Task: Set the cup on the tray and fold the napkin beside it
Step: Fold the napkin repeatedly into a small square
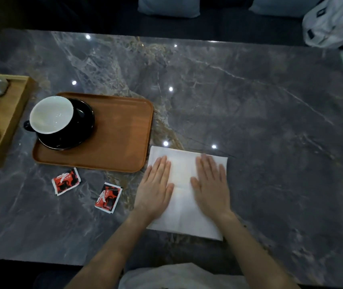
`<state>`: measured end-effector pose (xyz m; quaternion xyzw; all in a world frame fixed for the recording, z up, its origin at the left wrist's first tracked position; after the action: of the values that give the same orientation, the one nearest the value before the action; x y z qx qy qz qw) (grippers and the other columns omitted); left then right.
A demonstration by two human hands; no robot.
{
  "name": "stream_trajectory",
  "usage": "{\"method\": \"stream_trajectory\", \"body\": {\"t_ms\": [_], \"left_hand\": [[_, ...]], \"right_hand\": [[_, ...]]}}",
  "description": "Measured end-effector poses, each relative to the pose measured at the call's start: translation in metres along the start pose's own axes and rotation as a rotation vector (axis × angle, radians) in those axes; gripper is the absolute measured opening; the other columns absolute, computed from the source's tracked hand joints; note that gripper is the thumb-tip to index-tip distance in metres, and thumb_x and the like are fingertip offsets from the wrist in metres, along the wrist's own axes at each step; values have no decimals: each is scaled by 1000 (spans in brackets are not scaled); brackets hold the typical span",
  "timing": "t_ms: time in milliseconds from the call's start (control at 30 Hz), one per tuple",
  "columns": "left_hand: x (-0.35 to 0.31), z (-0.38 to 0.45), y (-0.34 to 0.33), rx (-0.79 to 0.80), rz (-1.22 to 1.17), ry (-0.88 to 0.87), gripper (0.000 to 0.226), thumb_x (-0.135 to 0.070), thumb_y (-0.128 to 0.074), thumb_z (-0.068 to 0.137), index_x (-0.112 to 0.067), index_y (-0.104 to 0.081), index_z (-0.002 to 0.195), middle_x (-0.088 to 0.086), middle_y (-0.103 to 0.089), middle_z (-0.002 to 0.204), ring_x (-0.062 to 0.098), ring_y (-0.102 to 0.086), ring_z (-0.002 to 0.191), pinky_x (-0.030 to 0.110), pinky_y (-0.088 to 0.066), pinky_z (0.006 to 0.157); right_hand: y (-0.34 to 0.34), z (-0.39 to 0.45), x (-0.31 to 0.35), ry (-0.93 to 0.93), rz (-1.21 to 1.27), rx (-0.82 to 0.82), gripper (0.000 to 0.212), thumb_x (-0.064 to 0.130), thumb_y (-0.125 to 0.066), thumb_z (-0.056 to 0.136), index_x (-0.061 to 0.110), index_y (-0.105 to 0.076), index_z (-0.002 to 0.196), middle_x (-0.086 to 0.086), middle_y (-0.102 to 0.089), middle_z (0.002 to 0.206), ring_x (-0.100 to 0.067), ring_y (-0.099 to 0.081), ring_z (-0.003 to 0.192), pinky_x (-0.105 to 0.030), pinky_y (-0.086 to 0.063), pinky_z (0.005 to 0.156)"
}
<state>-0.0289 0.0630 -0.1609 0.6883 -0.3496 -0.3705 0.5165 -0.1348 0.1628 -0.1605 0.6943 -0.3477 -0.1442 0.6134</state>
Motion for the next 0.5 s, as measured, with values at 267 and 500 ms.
{"method": "stream_trajectory", "body": {"t_ms": [267,500], "left_hand": [[-4,3,3,-36,27,-11,56,-30,-27,91,1,-33,138,16,-38,146,27,-34,136,36,-12,111],[-2,1,-5,-27,103,-50,55,-26,-23,92,0,-29,139,17,-34,148,28,-30,138,36,-5,114]], "right_hand": [[16,-5,-15,-234,-32,-93,75,45,2,84,4,-9,145,-10,-10,156,-22,-9,145,-41,13,112],[-14,-26,81,-41,114,20,53,36,-22,94,11,-40,137,-5,-45,144,-20,-38,135,-42,-17,113]]}}
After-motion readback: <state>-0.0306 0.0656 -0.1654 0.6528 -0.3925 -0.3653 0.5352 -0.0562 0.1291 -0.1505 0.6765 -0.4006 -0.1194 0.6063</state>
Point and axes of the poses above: each hand's wrist, its own z-axis towards the middle knuckle, its own y-axis out of the back of the hand, x = y × z, the point moved 8 cm from there along z, towards the middle knuckle
